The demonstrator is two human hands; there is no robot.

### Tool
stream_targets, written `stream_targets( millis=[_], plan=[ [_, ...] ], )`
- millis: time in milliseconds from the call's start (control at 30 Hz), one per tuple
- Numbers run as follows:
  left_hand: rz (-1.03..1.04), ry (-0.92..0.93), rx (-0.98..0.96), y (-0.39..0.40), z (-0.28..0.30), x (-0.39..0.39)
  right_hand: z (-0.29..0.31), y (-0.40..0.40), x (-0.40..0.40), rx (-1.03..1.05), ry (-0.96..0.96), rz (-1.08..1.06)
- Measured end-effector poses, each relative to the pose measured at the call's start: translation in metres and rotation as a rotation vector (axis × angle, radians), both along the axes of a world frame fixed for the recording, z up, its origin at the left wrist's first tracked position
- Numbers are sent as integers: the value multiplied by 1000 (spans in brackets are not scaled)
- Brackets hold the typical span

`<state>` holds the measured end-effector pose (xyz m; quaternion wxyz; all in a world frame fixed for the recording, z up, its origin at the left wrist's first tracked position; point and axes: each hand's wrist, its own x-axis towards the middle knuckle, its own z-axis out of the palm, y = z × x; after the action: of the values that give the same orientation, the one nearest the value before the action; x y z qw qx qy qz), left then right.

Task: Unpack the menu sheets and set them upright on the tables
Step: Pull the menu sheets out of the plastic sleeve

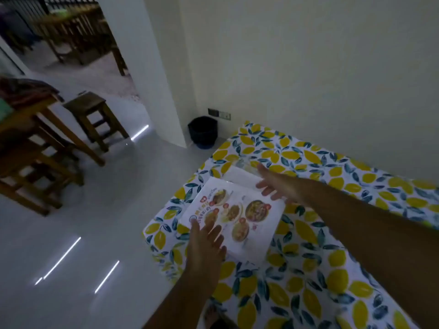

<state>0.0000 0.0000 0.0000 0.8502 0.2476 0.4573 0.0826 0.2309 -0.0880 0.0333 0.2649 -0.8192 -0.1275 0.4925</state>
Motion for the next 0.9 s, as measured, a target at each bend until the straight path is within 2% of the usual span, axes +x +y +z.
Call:
stream_targets(
  millis=[133,267,333,600,767,900],
  plan=[
    [150,77,-303,31,-30,-4,-6,38,30,-99,62,-27],
    [159,249,-398,49,-46,-1,-33,69,48,-188,82,-16],
    [162,251,-436,57,-53,3,-43,81,55,-229,104,-9],
    [191,227,-423,72,-71,15,-64,107,66,-275,180,-14],
    [198,225,-417,69,-69,17,-48,108,56,-296,155,5],
    [167,246,-338,60,-57,13,-27,84,46,-235,125,-32]
  ],
)
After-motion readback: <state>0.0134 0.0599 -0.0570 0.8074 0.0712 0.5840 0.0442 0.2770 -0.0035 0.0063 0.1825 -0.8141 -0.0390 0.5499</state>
